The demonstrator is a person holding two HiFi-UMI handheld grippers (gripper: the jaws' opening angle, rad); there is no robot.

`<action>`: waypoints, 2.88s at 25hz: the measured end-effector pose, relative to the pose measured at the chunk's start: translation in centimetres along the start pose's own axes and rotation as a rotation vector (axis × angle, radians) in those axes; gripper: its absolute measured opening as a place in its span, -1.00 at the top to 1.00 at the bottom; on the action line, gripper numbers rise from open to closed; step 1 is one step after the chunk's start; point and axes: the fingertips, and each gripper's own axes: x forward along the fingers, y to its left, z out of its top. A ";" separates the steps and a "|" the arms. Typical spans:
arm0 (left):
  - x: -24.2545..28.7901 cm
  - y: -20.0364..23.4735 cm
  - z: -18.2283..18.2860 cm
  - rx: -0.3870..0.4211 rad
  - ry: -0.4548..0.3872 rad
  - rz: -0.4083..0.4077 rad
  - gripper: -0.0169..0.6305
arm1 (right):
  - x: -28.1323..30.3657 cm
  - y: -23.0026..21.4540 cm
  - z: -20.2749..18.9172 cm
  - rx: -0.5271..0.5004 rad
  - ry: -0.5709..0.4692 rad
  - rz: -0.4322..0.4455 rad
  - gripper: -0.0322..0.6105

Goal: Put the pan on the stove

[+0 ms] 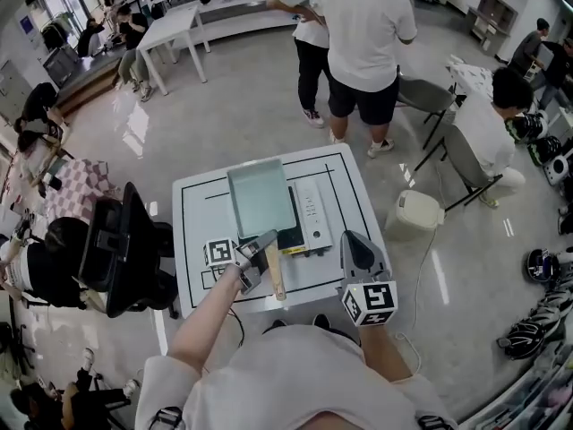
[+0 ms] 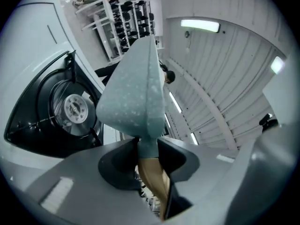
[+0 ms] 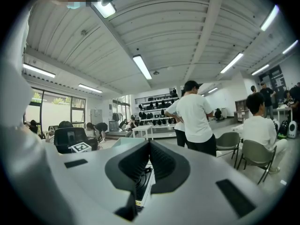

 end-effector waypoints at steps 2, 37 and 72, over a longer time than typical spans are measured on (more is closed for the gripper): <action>0.1 1.9 -0.1 -0.063 0.019 0.008 0.58 | 0.2 -0.1 -0.4 0.003 0.009 -0.001 0.87; -1.4 9.1 -0.6 -0.323 0.004 0.050 0.36 | 0.4 -0.9 -2.3 0.031 0.068 -0.005 0.87; -13.6 -16.7 -1.9 1.286 -0.572 0.609 0.91 | -2.3 4.9 1.2 -0.005 -0.025 0.146 0.88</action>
